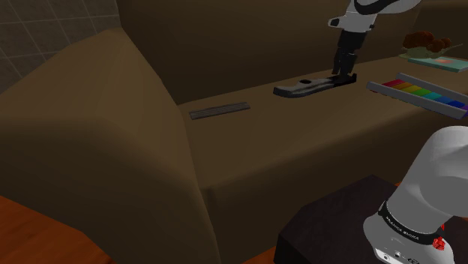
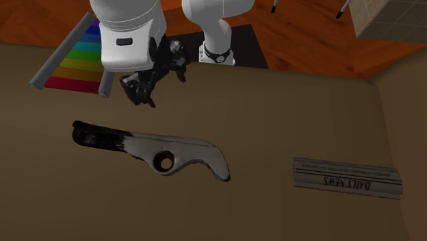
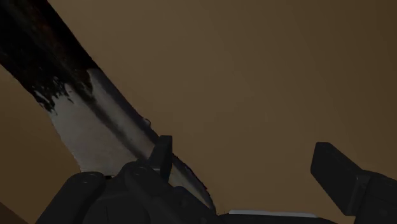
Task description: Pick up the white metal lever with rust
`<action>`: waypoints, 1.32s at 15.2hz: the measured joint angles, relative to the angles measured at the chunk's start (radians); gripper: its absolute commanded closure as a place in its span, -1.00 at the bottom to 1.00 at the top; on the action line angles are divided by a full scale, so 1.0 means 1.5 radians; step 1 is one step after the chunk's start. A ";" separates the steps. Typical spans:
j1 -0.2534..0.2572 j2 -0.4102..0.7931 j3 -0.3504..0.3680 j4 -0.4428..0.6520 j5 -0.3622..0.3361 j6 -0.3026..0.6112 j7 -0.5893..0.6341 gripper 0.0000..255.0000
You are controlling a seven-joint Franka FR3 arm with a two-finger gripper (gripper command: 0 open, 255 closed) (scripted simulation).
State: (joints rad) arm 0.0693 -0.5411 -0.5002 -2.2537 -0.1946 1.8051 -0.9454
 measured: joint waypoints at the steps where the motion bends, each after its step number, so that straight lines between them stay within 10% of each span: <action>1: 0.008 0.024 -0.020 0.021 0.002 0.006 -0.034 -1.00; 10: 0.078 0.274 -0.191 0.222 0.118 0.042 -0.355 -1.00; 18: 0.077 0.313 -0.207 0.191 0.148 0.102 -0.405 -1.00; 19: 0.077 0.314 -0.208 0.187 0.149 0.106 -0.406 1.00; 20: 0.077 0.314 -0.208 0.186 0.149 0.108 -0.406 1.00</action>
State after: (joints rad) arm 0.1842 -0.0694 -0.8123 -1.9752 0.0290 1.9667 -1.5548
